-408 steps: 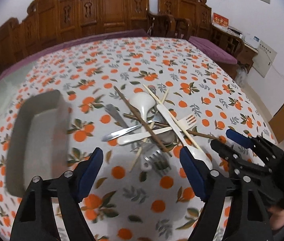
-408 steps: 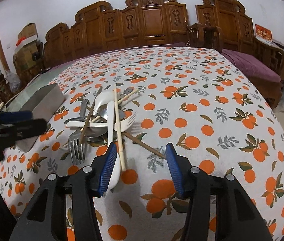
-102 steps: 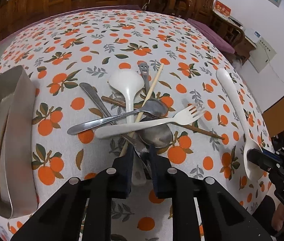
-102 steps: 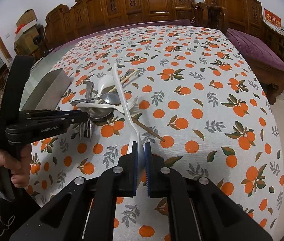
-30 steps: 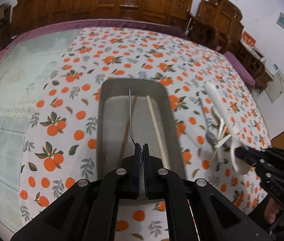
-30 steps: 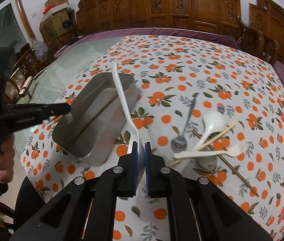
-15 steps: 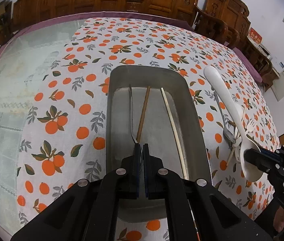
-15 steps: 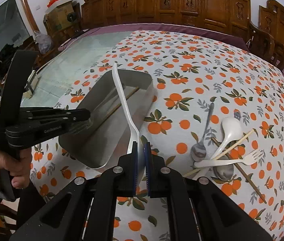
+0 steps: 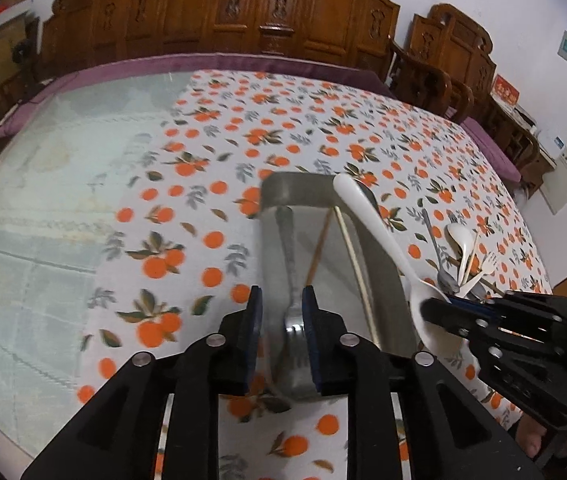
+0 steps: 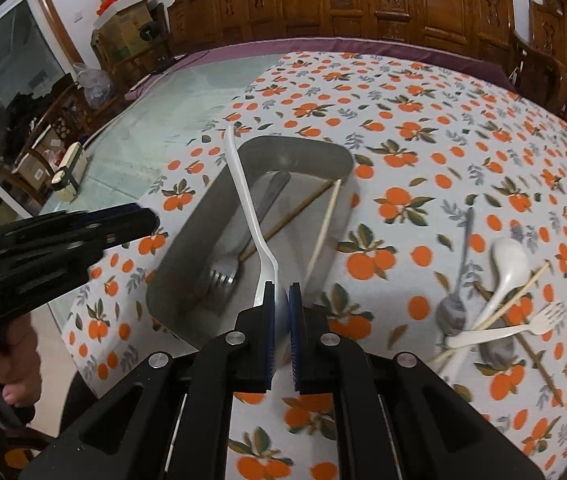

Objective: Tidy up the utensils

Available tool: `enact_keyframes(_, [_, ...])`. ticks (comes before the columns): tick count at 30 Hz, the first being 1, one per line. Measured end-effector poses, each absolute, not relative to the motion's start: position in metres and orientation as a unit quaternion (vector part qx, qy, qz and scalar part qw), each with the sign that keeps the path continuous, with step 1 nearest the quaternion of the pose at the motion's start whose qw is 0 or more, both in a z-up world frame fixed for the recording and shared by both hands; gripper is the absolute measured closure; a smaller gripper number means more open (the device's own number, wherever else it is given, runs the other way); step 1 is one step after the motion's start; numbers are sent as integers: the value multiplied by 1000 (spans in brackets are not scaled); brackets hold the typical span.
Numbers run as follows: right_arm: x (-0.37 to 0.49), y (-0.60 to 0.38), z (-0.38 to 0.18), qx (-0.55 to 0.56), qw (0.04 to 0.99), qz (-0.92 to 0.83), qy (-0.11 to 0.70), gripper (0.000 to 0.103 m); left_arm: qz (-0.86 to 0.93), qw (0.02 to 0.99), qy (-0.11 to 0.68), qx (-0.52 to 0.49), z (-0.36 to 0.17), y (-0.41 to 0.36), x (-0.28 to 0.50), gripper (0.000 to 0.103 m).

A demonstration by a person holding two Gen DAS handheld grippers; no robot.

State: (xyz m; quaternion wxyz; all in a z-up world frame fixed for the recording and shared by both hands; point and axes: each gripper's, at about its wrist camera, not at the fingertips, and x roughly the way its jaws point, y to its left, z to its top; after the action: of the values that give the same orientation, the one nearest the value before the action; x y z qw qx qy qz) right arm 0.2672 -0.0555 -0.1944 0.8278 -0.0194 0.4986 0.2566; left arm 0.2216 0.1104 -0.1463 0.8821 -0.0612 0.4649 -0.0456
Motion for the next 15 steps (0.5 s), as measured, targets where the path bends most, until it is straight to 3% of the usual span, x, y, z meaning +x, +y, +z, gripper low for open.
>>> enact_keyframes(7, [280, -30, -214, -10, 820, 235, 521, 95, -34, 890, 452, -47, -133, 130, 207, 72])
enact_keyframes(10, [286, -22, -221, -4, 817, 229, 529, 95, -33, 893, 447, -46, -129, 137, 202, 60])
enact_keyframes(15, [292, -11, -230, 3, 813, 218, 541, 94, -29, 893, 447, -47, -127, 146, 196, 60])
